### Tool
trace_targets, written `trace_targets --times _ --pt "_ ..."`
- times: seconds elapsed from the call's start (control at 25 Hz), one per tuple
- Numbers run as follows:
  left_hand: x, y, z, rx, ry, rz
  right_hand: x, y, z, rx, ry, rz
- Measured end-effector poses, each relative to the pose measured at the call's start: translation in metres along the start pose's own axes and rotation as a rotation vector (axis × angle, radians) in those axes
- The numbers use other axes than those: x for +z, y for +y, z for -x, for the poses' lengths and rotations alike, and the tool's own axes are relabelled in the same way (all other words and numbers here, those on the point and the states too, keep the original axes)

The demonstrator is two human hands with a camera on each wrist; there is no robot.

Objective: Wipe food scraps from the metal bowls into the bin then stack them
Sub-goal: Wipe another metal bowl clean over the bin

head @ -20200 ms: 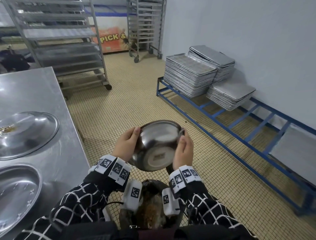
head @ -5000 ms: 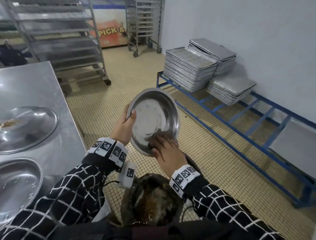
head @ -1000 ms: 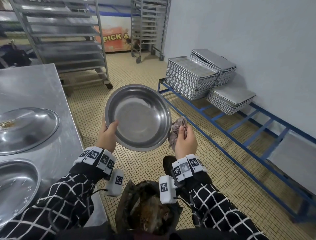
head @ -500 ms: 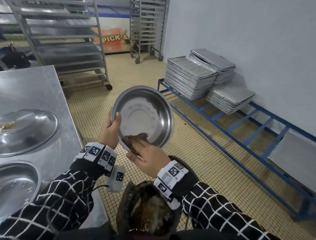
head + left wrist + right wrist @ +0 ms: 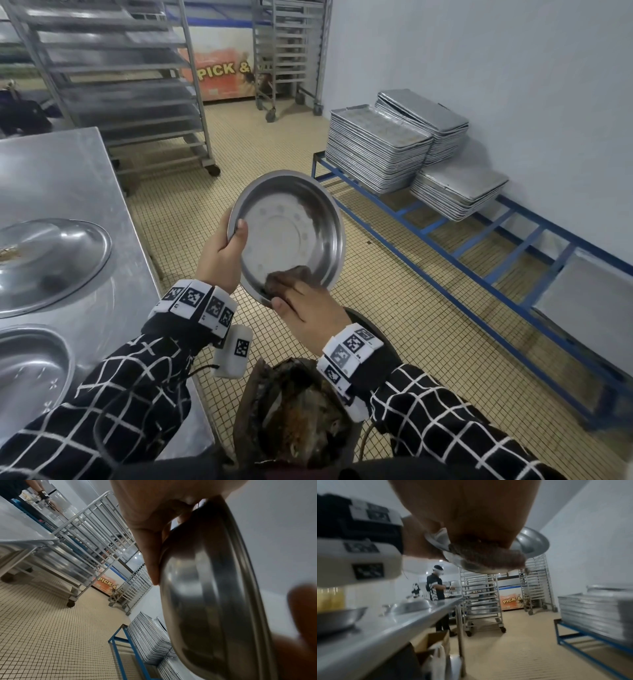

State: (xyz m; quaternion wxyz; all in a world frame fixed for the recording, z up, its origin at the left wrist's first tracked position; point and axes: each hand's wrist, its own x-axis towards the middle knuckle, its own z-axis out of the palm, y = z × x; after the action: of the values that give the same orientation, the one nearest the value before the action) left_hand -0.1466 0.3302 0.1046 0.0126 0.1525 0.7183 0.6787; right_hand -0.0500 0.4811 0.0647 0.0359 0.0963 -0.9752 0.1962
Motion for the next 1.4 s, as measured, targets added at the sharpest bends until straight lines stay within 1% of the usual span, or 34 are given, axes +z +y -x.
trace_targets --times 0.08,0.12,0.16,0.24,0.32,0.4,0.44,0.52,0.56,0.6,0.68,0.76,0.84,0.88,0.92,1.0,1.08,1.16,1.2,1.28,1.32,1.36,1.4 --pt "-0.001 -0.002 0.000 -0.029 0.000 0.004 -0.002 0.023 0.001 0.063 -0.054 0.262" --pt "0.000 -0.003 0.001 -0.046 -0.008 0.001 -0.002 0.036 0.000 0.120 -0.076 0.338" --pt "0.001 -0.003 0.002 -0.067 -0.029 0.001 -0.004 0.048 -0.003 0.190 -0.086 0.353" --pt "0.006 -0.003 0.003 -0.126 -0.087 0.022 -0.015 0.068 -0.009 0.301 -0.066 0.267" --pt "0.008 -0.006 0.003 -0.204 -0.115 0.037 -0.028 0.075 -0.016 0.327 -0.015 0.191" --pt "0.007 -0.009 0.003 -0.281 -0.130 0.071 -0.040 0.072 -0.021 0.350 0.063 0.067" --pt "0.005 -0.011 0.003 -0.314 -0.146 0.103 -0.047 0.070 -0.022 0.384 0.112 -0.030" --pt "0.002 -0.013 0.003 -0.374 -0.188 0.171 -0.060 0.070 -0.021 0.471 0.197 -0.299" --pt "0.001 -0.012 0.004 -0.392 -0.210 0.189 -0.065 0.071 -0.019 0.515 0.203 -0.428" --pt "0.001 -0.012 0.005 -0.401 -0.230 0.196 -0.067 0.073 -0.018 0.546 0.183 -0.492" --pt "0.000 -0.013 0.004 -0.389 -0.244 0.193 -0.065 0.077 -0.015 0.584 0.179 -0.500" --pt "0.000 -0.015 0.005 -0.346 -0.204 0.183 -0.059 0.077 -0.016 0.653 0.300 -0.511" --pt "0.004 -0.017 0.007 -0.291 -0.172 0.145 -0.053 0.074 -0.018 0.736 0.432 -0.574" --pt "0.007 -0.017 0.009 -0.273 -0.162 0.123 -0.050 0.070 -0.020 0.761 0.471 -0.606" --pt "0.011 -0.015 0.011 -0.270 -0.142 0.112 -0.047 0.067 -0.021 0.767 0.491 -0.633" --pt "0.016 -0.012 0.011 -0.282 -0.074 0.135 -0.044 0.064 -0.019 0.727 0.501 -0.665" --pt "0.013 -0.011 0.009 -0.272 -0.001 0.165 -0.044 0.063 -0.015 0.693 0.468 -0.658" --pt "0.009 -0.010 0.008 -0.268 0.051 0.153 -0.043 0.066 -0.008 0.694 0.424 -0.584" --pt "0.007 -0.011 0.009 -0.262 0.058 0.144 -0.042 0.065 -0.006 0.702 0.420 -0.534" --pt "0.006 -0.014 0.009 -0.227 0.046 0.104 -0.042 0.059 -0.004 0.686 0.470 -0.465" --pt "0.005 -0.015 0.009 -0.204 0.033 0.061 -0.043 0.052 -0.004 0.647 0.492 -0.458" --pt "0.006 -0.016 0.009 -0.181 0.022 0.021 -0.041 0.044 -0.004 0.590 0.483 -0.454" --pt "0.006 -0.017 0.009 -0.171 0.013 -0.004 -0.038 0.033 -0.004 0.516 0.440 -0.444"
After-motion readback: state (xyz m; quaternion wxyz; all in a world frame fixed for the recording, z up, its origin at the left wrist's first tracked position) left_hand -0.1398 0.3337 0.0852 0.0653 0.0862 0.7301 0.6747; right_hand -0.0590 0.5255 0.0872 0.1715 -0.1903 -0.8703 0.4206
